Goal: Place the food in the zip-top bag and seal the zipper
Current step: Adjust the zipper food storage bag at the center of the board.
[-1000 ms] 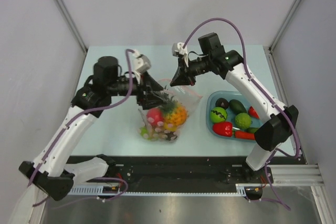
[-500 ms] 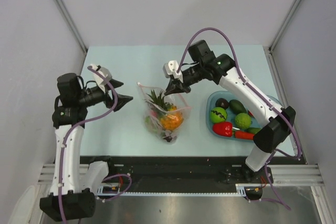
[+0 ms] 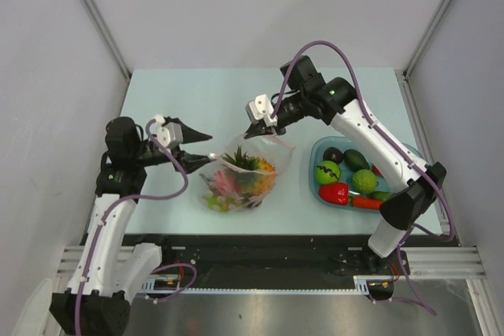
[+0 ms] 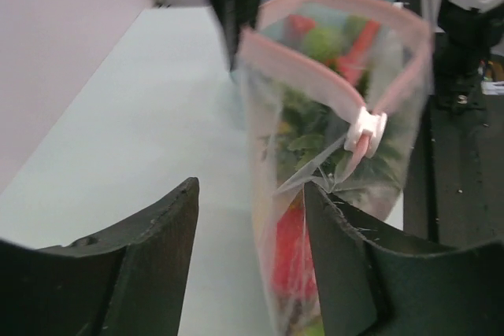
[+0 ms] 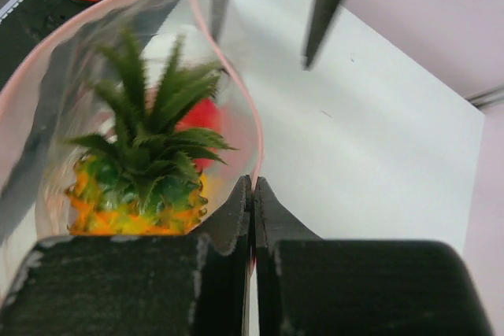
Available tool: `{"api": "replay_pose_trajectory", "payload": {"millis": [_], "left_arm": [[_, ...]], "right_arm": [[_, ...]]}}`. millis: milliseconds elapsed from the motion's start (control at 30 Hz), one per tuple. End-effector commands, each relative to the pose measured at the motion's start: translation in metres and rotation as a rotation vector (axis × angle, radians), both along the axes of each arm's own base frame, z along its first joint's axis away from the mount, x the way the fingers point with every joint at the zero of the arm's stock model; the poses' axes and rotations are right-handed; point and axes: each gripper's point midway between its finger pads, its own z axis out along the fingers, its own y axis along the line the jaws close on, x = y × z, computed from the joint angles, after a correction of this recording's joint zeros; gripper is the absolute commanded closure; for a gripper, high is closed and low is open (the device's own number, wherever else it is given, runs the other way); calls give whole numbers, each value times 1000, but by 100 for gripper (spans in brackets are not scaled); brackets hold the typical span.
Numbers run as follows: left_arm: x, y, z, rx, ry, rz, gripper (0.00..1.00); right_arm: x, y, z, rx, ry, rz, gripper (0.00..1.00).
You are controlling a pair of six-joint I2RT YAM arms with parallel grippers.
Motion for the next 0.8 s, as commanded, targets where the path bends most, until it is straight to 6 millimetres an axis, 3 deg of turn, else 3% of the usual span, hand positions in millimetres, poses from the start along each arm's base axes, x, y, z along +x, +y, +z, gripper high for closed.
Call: {"api": "replay_pose_trajectory", "payload": {"millis": [0,133,300,467,600,767], "left_arm": [[-39,-19,19,-18,-86,-148,45],[-45,-18,9,14,-65,-161,47],[-58,-15,-3,65,-58,-174,34],[-58,-15,2,33,-36,-148,22],[-55,-19,12,-2,-42,-114,21],[-49,-28,12,-2,-55,-109,50]], "right_arm": [[5,2,22,54,-72,16,100],[8,-2,21,50,-67,2,100],[9,-5,22,49,-58,-10,100],[4,-5,21,50,-55,-5,100],[0,-3,20,51,-51,3,100],[-4,-2,20,57,-44,5,100]]}}
